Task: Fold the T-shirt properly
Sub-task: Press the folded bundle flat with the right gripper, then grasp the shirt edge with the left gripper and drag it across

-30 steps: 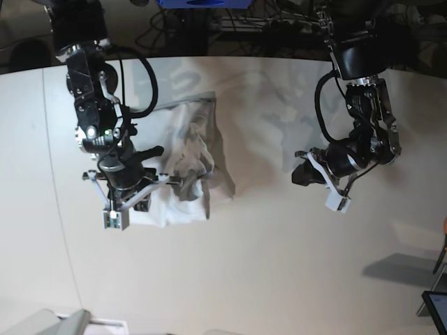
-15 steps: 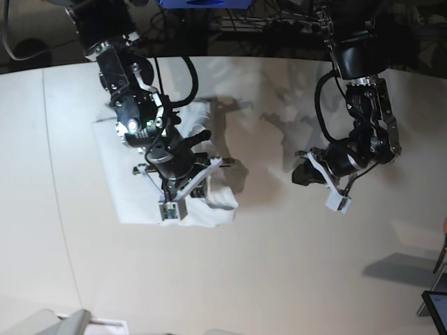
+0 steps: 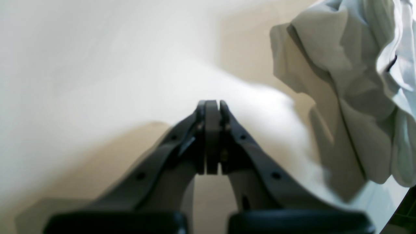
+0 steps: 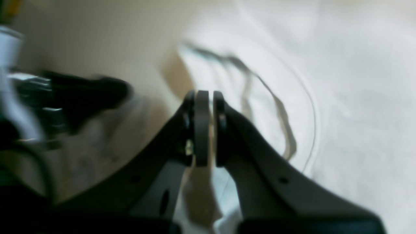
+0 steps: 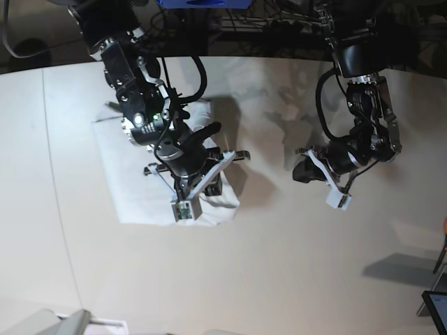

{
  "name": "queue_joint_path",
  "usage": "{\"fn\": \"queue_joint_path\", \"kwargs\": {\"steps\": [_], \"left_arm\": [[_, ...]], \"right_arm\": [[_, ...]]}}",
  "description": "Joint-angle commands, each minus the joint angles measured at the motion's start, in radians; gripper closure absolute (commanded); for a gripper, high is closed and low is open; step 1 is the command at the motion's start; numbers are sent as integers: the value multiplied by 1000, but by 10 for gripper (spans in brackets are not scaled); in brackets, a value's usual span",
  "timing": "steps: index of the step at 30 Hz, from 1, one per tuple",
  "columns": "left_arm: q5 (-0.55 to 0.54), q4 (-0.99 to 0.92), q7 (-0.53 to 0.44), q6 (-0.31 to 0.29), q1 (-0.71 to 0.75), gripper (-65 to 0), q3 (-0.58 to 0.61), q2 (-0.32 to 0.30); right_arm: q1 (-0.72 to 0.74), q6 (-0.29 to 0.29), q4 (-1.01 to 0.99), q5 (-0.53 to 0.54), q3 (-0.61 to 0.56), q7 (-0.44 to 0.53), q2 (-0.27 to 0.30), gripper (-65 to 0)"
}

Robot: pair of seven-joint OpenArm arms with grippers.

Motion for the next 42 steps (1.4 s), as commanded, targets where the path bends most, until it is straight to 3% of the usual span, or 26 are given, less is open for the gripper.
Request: {"fn": "queue_joint_path", "kwargs": {"steps": [1, 5, 9, 12, 16, 20, 28, 32, 38, 42], "left_arm": [[-23, 19, -14, -9, -19, 0, -4, -12], [-23, 19, -14, -9, -19, 0, -4, -11], [-23, 40, -8, -9, -14, 0, 12, -11], [-22, 161, -6, -9, 41, 0, 47, -14], [-22, 367, -6, -9, 164, 0, 76, -14], [-22, 487, -10, -9, 293, 0, 115, -12], [-25, 645, -17, -9, 354, 0, 263, -6], [-25, 643, -79, -9, 353, 0, 369, 23], [-25, 642, -169, -9, 270, 0, 613, 43], [-15, 628, -186, -9, 221, 0, 692, 73]], "right_arm": [[11, -2, 24, -4, 3, -12, -4, -20], [-22, -62, 11, -4, 0, 3, 27, -20], [-69, -71, 15, -4, 6, 163, 114, -20], [-106, -73, 8, -4, 85, 253, 200, -20], [-151, -65, 1, -4, 220, 204, 263, -20], [-212, -64, 1, -4, 283, 189, 298, -20], [-241, -64, -45, -4, 367, 190, 301, -20], [-235, -67, -147, -4, 387, 190, 303, -20], [-263, -64, -243, -4, 415, 282, 306, -20], [-281, -64, -243, -4, 415, 292, 306, -20]]}}
